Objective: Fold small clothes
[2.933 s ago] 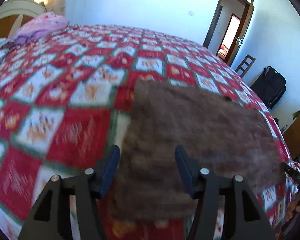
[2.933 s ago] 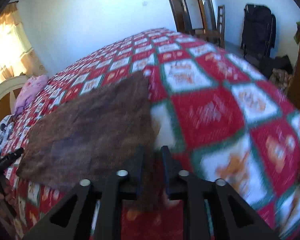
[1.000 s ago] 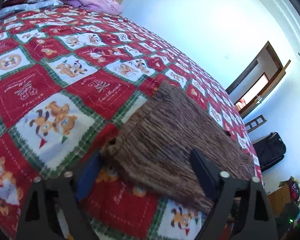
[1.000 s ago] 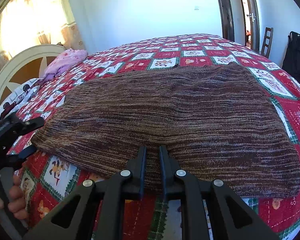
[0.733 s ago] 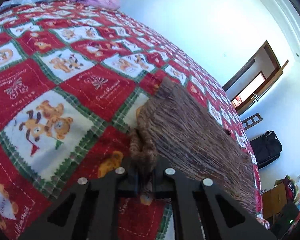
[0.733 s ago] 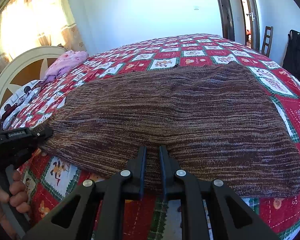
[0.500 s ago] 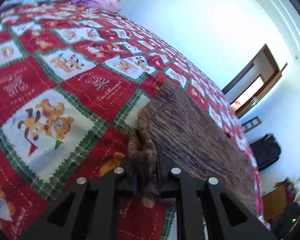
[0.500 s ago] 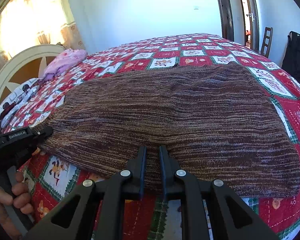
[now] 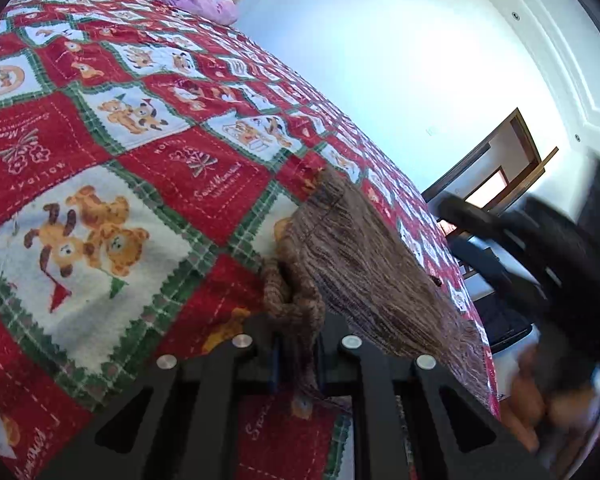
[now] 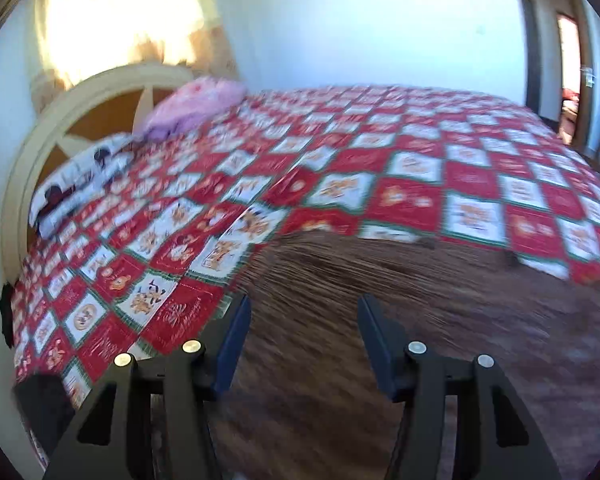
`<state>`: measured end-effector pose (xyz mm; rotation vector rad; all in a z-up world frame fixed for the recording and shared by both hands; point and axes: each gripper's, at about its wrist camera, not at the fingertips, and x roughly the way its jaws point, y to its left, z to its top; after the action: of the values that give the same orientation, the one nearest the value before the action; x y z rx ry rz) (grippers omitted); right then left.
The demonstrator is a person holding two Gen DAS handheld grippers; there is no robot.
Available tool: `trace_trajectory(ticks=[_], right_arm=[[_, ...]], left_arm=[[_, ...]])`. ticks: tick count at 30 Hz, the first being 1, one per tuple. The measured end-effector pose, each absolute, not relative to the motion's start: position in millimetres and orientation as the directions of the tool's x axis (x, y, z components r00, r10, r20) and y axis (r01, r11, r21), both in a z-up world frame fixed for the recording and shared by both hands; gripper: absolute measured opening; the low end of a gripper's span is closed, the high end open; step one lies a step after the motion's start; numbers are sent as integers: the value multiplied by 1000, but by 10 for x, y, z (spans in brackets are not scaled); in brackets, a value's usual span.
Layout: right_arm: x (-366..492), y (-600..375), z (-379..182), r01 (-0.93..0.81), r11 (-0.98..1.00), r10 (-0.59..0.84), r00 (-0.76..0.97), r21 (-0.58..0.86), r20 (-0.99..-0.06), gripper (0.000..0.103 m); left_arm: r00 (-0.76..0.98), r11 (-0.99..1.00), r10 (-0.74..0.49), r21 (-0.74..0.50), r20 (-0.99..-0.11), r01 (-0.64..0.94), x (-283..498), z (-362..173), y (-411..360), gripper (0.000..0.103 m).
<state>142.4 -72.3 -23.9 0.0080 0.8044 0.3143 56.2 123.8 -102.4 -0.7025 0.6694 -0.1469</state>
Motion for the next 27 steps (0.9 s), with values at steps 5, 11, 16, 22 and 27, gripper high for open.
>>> trace_trajectory(ticks=[5,11,16,22,27], right_arm=[[1845,-164,-592,-339,938,170,626,-69,-762,56],[2012,156,-1022,-366,890,13,617,-272,-787,56],[2043,24,-977,-319,913,-2,620,-254,-784,17],[2061,-139,-902,-337,932,99,588,-132,-803,12],[2045,-560,-655,-291,948,278,558,130,-782,11]], left_arm=[[789,756,-348,-650,-507,-85,558,-1034,1251,16],[789,744,-360,-663,-497,-78,548,-1047,1266,13],[788,745,-360,-662,-499,-79,547,-1042,1261,14],[753,806,-355,-590,-554,-53,646,-948,1163,10],[774,862,-331,-507,-540,15,587,-717,1035,8]])
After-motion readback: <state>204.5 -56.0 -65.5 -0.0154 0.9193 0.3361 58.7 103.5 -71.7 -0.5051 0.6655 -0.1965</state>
